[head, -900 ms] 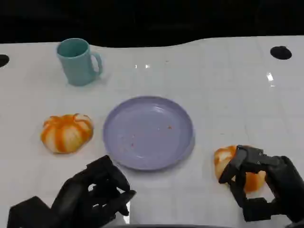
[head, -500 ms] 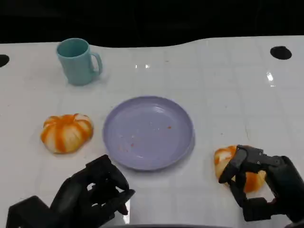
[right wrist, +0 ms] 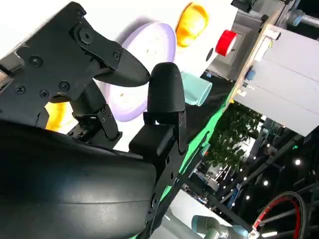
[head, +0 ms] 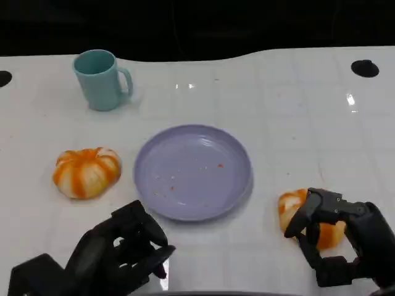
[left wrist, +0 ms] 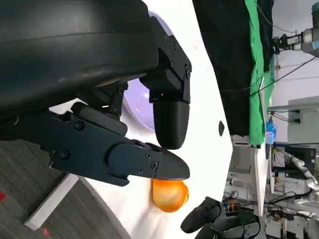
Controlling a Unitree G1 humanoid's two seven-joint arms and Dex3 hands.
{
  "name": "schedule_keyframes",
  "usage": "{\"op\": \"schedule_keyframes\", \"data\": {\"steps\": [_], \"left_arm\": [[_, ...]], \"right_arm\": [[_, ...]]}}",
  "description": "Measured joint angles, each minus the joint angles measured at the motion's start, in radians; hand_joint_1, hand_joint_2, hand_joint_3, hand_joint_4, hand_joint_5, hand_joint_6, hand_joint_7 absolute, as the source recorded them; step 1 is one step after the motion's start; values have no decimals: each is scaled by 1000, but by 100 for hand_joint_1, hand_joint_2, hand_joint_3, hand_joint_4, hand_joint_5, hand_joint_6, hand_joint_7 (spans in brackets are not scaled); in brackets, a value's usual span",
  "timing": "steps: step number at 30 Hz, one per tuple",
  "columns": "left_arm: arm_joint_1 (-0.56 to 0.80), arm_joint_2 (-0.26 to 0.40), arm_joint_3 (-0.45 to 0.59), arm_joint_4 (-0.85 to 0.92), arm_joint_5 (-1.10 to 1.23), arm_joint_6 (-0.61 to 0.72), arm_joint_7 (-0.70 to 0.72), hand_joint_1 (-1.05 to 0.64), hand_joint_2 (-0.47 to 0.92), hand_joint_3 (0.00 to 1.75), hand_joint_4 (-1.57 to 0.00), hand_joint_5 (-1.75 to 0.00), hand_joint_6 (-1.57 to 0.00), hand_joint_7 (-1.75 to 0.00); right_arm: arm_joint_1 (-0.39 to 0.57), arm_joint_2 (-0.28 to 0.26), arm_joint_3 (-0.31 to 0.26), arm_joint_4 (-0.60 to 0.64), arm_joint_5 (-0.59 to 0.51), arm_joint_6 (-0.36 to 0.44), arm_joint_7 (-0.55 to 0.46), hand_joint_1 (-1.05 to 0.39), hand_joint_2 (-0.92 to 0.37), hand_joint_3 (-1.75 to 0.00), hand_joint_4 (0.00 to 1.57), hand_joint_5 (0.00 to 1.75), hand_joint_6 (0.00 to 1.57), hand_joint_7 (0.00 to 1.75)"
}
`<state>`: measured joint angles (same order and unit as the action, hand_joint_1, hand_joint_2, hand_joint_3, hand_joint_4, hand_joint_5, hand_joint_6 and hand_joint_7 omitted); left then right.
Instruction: Grasp the bread from the table and place it into the plate.
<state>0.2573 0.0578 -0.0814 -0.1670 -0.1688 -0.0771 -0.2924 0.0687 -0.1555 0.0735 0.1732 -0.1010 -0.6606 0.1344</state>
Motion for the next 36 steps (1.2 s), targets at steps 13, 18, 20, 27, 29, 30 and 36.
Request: {"op": "schedule_keyframes", "data": {"steps": [13,18,20,27,29,30,36], "left_arm": [[-1,-1,-1,0,0,0,0,-59,92,15,-69,-175,-57,-164],[1,-3,-4,-1,0,0,0,-59,92,17,-68,-175,-56,-165],[2,-3,-5,-2,0,0,0,-59,92,17,-68,-175,-56,-165],[7,-3,-8,-13,0,1,0,-57,92,17,-68,-175,-55,-164],[7,-3,-8,-14,0,1,0,-57,92,18,-68,-175,-55,-164],[8,-3,-9,-14,0,2,0,-58,92,18,-68,-175,-55,-164],[8,-3,-13,-19,1,9,0,-59,92,18,-68,-175,-55,-164]], "right_arm": [[-25,-43,-31,-60,-30,60,15,-34,-62,-56,48,100,54,64],[-32,-186,-43,-223,-241,206,47,-45,-86,-6,37,80,52,25],[-28,-208,-46,-267,-260,243,60,-48,-87,-3,24,69,40,14],[-3,-312,-58,-446,-314,388,173,-45,-82,0,9,45,29,2],[5,-331,-61,-489,-322,423,199,-42,-80,0,5,42,27,0],[9,-339,-62,-513,-333,444,212,-42,-80,0,4,41,27,0],[15,-375,-52,-593,-425,521,261,-36,-74,0,1,40,28,1]]}}
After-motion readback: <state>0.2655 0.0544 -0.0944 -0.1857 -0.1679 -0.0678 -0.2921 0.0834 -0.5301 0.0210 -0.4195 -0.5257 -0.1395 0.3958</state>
